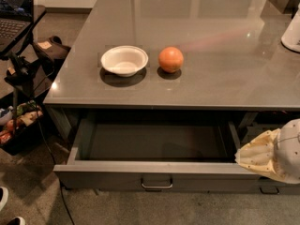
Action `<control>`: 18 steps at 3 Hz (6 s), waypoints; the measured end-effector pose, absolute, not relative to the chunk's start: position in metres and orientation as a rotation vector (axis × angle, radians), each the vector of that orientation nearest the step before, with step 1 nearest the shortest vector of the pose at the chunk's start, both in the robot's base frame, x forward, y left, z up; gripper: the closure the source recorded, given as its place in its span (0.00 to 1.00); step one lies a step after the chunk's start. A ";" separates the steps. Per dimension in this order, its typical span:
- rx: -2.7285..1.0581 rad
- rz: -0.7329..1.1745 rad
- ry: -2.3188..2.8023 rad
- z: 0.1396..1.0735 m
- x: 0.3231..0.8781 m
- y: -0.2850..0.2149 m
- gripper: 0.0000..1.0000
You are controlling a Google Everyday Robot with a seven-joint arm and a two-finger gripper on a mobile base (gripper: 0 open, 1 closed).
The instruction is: Close top drawer
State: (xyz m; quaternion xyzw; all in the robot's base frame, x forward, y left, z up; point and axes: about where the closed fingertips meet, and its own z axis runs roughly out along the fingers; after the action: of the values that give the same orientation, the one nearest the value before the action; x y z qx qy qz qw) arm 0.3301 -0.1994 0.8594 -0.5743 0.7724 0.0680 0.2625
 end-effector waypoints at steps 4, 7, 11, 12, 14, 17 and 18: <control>-1.345 0.388 1.884 0.721 0.313 -0.174 1.00; -1.263 0.343 1.911 0.668 0.362 -0.206 1.00; -1.192 0.245 1.888 0.621 0.419 -0.226 1.00; -1.217 0.213 1.796 0.625 0.463 -0.209 1.00; -1.239 0.202 1.684 0.639 0.508 -0.179 1.00; -1.252 0.198 1.613 0.652 0.532 -0.156 1.00; -1.257 0.207 1.605 0.654 0.532 -0.152 1.00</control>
Offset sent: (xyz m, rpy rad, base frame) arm -0.0417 0.0286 -0.1707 0.3846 -0.1012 -0.0328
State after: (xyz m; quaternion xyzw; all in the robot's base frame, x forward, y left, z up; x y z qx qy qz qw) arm 0.5323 -0.1520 0.6537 -0.5241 0.6692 0.0862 0.5196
